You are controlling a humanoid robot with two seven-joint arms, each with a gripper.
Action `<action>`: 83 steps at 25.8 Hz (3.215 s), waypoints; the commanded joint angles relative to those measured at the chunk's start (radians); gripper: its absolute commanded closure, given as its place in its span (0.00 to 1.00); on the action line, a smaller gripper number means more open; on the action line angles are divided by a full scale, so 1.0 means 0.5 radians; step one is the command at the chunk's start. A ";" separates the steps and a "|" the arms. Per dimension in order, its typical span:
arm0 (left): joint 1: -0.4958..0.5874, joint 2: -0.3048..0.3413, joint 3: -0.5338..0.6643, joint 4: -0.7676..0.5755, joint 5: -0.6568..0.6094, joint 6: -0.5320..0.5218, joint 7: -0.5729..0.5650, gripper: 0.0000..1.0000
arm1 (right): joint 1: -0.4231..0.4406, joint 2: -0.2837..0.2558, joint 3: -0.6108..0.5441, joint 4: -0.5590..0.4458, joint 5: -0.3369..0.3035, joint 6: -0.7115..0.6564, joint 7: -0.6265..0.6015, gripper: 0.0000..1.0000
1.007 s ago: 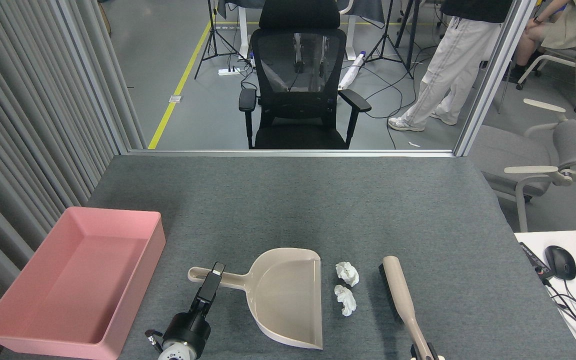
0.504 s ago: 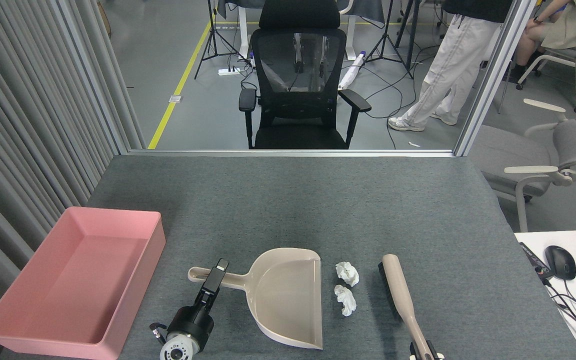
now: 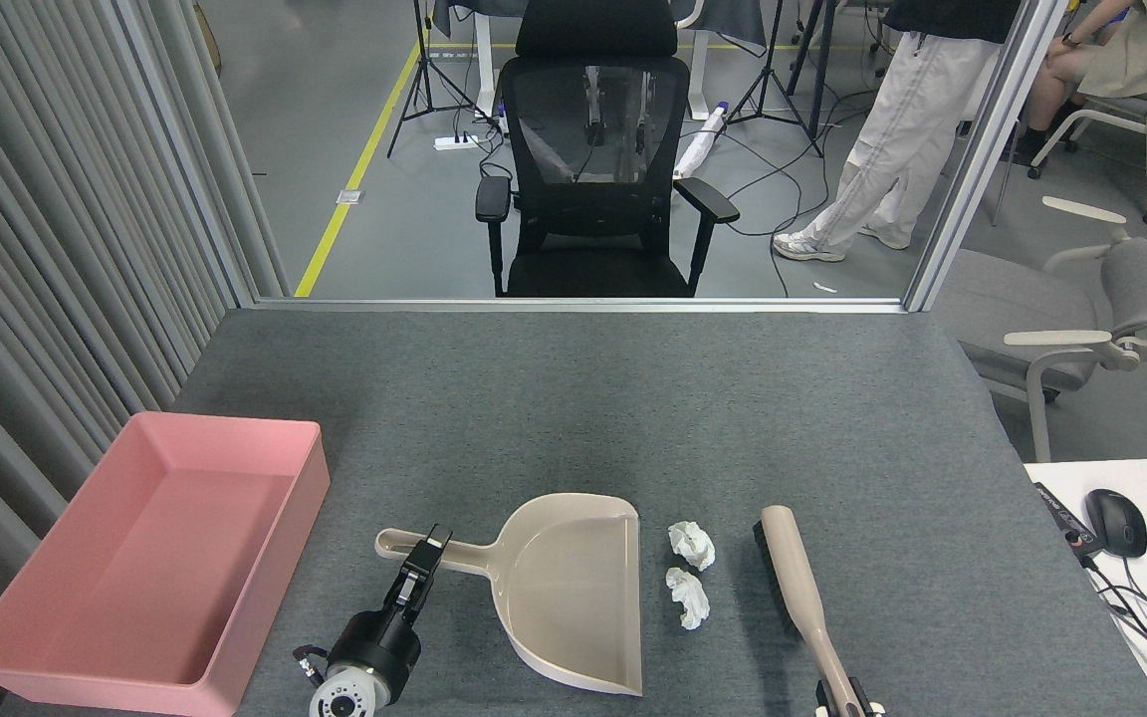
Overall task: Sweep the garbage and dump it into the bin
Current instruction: 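Grasp the beige dustpan handle with the left gripper, then sweep the white paper balls into the dustpan with the right-held brush, then lift the dustpan with the left gripper over the pink bin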
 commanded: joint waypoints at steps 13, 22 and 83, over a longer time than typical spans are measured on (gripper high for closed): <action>0.004 -0.002 0.081 0.045 0.008 -0.187 -0.027 0.86 | 0.000 0.012 0.006 0.000 0.000 0.000 -0.003 0.96; 0.013 -0.002 0.078 0.110 -0.013 -0.288 -0.012 0.86 | -0.055 0.015 0.021 0.034 0.003 0.000 0.003 0.97; -0.054 0.136 0.139 -0.510 0.337 0.298 -0.208 0.90 | 0.101 0.294 -0.390 -0.003 -0.024 -0.412 -0.138 1.00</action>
